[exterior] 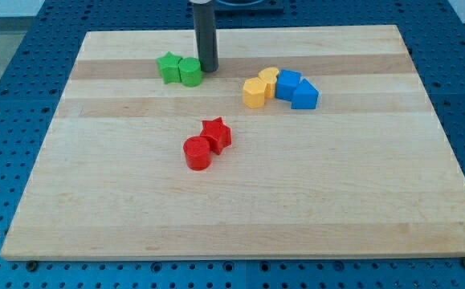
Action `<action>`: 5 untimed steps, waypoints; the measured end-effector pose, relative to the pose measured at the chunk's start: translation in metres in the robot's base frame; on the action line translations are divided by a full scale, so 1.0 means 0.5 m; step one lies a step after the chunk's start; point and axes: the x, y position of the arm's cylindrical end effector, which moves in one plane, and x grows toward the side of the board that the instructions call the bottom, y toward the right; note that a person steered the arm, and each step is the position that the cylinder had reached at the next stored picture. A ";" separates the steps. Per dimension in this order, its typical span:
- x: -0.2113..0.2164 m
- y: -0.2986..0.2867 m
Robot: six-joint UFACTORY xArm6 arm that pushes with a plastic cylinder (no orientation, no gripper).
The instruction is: Move green circle towards the center left
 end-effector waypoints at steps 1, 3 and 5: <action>0.000 -0.040; 0.014 -0.086; 0.135 -0.090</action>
